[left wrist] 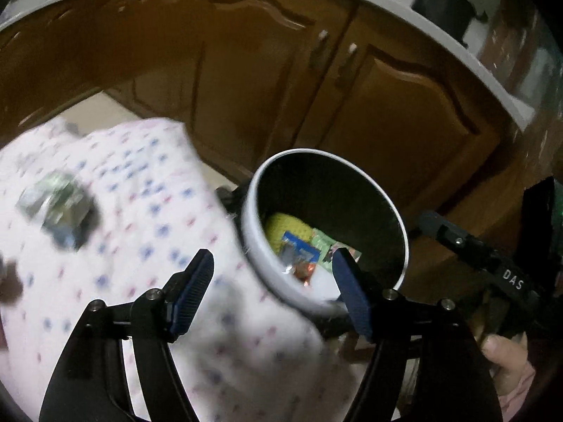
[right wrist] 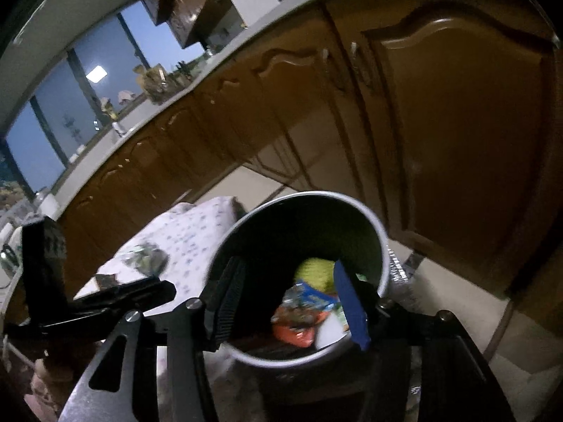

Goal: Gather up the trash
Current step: 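Grasp the green drink pouch with the left tool while the right tool grasps the red snack bag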

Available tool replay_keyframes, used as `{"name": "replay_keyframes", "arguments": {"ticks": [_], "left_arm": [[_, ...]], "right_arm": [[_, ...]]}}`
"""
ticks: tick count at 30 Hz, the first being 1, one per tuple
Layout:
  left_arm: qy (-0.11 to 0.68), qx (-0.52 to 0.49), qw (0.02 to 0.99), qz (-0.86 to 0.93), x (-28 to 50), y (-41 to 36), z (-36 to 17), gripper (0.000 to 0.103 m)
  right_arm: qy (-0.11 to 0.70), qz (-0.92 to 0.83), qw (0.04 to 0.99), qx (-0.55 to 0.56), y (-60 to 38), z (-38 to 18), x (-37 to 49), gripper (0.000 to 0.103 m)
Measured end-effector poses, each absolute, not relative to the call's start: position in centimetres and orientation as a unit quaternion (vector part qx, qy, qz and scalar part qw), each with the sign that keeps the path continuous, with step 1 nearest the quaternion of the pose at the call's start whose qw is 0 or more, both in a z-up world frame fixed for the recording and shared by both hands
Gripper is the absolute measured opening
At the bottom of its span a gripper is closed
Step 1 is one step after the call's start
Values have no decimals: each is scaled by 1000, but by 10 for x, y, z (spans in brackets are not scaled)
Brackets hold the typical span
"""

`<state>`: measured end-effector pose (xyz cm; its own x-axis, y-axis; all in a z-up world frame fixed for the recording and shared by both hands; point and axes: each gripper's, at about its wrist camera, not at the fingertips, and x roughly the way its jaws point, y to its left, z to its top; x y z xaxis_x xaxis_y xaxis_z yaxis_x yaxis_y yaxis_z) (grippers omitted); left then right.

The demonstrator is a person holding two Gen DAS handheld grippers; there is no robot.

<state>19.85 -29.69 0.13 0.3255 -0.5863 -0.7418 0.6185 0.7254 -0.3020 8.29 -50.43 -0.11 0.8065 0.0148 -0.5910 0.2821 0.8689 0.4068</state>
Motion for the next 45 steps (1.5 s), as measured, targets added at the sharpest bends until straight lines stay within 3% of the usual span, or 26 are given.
{"name": "replay_keyframes", "arguments": {"ticks": [6,27,45], "left_arm": [[438,-7,833,-338,178,-230,-5,71],[435,-136,869,-190,184,-10,-9,72],[456,-273,841,-103,266,97,-31,71]], "right_arm": [[292,-33,924,243,-459,3,79,61],[337,132,914,185,-292,-5,136,61],[352,203,898,169,-201,-11,245,59]]}}
